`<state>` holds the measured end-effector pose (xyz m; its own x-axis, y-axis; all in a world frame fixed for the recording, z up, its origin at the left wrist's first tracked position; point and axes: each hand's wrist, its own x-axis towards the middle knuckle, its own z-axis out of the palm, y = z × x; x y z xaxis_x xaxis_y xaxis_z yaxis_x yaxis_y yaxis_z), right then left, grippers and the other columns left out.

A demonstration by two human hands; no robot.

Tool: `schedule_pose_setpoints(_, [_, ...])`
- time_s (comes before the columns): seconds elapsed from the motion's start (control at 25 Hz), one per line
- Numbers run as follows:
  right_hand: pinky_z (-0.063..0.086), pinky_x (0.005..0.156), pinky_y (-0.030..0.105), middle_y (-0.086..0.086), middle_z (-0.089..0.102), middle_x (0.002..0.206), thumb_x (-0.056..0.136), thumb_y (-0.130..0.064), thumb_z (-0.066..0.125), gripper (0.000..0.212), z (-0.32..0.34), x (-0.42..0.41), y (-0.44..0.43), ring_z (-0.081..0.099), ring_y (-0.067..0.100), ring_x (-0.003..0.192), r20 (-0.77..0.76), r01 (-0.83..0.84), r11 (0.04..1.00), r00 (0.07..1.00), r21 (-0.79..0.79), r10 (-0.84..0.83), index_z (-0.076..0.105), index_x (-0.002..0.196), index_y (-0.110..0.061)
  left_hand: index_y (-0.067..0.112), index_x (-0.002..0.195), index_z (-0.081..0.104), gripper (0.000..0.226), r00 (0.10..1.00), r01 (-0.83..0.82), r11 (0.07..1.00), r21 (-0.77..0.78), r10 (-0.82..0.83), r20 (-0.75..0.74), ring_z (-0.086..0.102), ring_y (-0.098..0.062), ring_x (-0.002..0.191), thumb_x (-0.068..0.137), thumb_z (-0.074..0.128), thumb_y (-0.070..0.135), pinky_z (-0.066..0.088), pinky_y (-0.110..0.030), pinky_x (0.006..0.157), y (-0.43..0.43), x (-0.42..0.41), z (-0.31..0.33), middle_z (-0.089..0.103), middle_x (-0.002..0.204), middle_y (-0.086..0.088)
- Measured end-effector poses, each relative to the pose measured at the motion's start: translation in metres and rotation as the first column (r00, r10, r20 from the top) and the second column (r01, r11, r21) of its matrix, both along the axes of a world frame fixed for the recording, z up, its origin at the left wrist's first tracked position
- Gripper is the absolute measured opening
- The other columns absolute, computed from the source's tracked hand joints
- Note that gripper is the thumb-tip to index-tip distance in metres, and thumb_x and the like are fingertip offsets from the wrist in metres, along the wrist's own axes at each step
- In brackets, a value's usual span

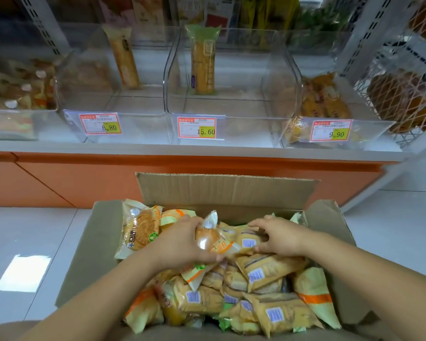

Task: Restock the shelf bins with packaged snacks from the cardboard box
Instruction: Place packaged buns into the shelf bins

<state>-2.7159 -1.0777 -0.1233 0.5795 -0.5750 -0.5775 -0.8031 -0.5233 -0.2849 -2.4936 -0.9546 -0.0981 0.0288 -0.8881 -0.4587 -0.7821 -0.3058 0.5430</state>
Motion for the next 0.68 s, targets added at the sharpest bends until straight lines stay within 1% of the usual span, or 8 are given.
schedule_pose_setpoints(0.08, [0.035, 0.105, 0.028, -0.002, 0.043, 0.138, 0.091, -0.038, 0.06, 0.062, 0.005, 0.012, 0.01, 0.041, 0.018, 0.13, 0.105, -0.04, 0.997, 0.993, -0.06, 0.046, 0.035, 0.147, -0.031, 0.026, 0.13, 0.049, 0.082, 0.996, -0.06, 0.998, 0.033, 0.062, -0.063, 0.056, -0.011, 0.107, 0.064, 0.079, 0.064, 0.048, -0.029, 0.094, 0.002, 0.015, 0.012, 0.055, 0.122, 0.009])
schedule_pose_setpoints(0.16, [0.035, 0.106, 0.027, -0.006, 0.046, 0.137, 0.094, -0.035, 0.055, 0.051, 0.013, 0.028, 0.019, 0.04, 0.014, 0.13, 0.235, -0.057, 0.995, 0.969, -0.084, 0.075, 0.04, 0.143, -0.033, 0.028, 0.122, 0.051, 0.084, 0.985, -0.143, 0.989, 0.039, 0.146, -0.087, 0.061, -0.007, 0.097, 0.055, 0.077, 0.072, 0.052, -0.031, 0.088, 0.01, 0.034, 0.027, 0.062, 0.111, 0.013])
schedule_pose_setpoints(0.32, [0.037, 0.1, 0.021, -0.012, 0.05, 0.132, 0.095, -0.033, 0.056, 0.042, 0.031, 0.07, 0.035, 0.047, 0.008, 0.122, 0.368, -0.08, 0.997, 0.926, -0.008, 0.078, 0.048, 0.136, -0.035, 0.025, 0.117, 0.049, 0.086, 0.914, -0.402, 0.916, 0.002, 0.401, -0.057, 0.063, -0.005, 0.087, 0.052, 0.078, 0.073, 0.052, -0.019, 0.068, 0.036, 0.078, 0.056, 0.062, 0.103, 0.007])
schedule_pose_setpoints(0.4, [0.037, 0.098, 0.018, -0.01, 0.051, 0.132, 0.093, -0.031, 0.059, 0.045, 0.033, 0.103, 0.044, 0.05, 0.008, 0.12, 0.443, -0.088, 0.995, 0.894, 0.036, 0.063, 0.048, 0.137, -0.033, 0.026, 0.114, 0.049, 0.091, 0.854, -0.515, 0.857, -0.008, 0.512, -0.095, 0.068, -0.01, 0.085, 0.045, 0.076, 0.079, 0.058, -0.027, 0.069, 0.055, 0.1, 0.069, 0.066, 0.102, 0.003])
schedule_pose_setpoints(0.48, [0.037, 0.1, 0.02, -0.006, 0.048, 0.135, 0.092, -0.029, 0.062, 0.05, 0.027, 0.138, 0.054, 0.05, 0.011, 0.122, 0.509, -0.086, 0.993, 0.86, 0.085, 0.031, 0.045, 0.139, -0.031, 0.024, 0.114, 0.05, 0.083, 0.797, -0.595, 0.804, -0.011, 0.588, -0.136, 0.072, -0.013, 0.077, 0.054, 0.075, 0.076, 0.059, -0.03, 0.062, 0.073, 0.114, 0.076, 0.07, 0.098, 0.0])
schedule_pose_setpoints(0.56, [0.035, 0.107, 0.026, -0.003, 0.041, 0.144, 0.09, -0.034, 0.064, 0.063, 0.022, 0.169, 0.065, 0.044, 0.015, 0.131, 0.51, -0.052, 0.988, 0.86, 0.144, -0.029, 0.036, 0.146, -0.029, 0.021, 0.114, 0.052, 0.07, 0.735, -0.665, 0.747, -0.014, 0.651, -0.19, 0.072, -0.013, 0.068, 0.065, 0.071, 0.067, 0.055, -0.026, 0.054, 0.086, 0.122, 0.076, 0.071, 0.094, -0.004])
schedule_pose_setpoints(0.6, [0.034, 0.109, 0.031, -0.002, 0.038, 0.148, 0.087, -0.04, 0.067, 0.074, 0.019, 0.183, 0.069, 0.039, 0.019, 0.135, 0.482, -0.016, 0.985, 0.873, 0.171, -0.069, 0.029, 0.149, -0.03, 0.021, 0.113, 0.052, 0.066, 0.719, -0.683, 0.73, -0.019, 0.668, -0.191, 0.072, -0.012, 0.067, 0.069, 0.068, 0.067, 0.055, -0.026, 0.054, 0.091, 0.125, 0.073, 0.071, 0.094, -0.004])
schedule_pose_setpoints(0.68, [0.03, 0.112, 0.041, -0.001, 0.034, 0.153, 0.076, -0.058, 0.07, 0.097, 0.013, 0.203, 0.074, 0.032, 0.026, 0.14, 0.385, 0.076, 0.983, 0.913, 0.167, -0.136, 0.016, 0.153, -0.033, 0.024, 0.112, 0.054, 0.067, 0.717, -0.687, 0.726, -0.009, 0.677, -0.169, 0.072, -0.013, 0.073, 0.071, 0.063, 0.075, 0.059, -0.031, 0.065, 0.098, 0.132, 0.066, 0.07, 0.095, -0.002])
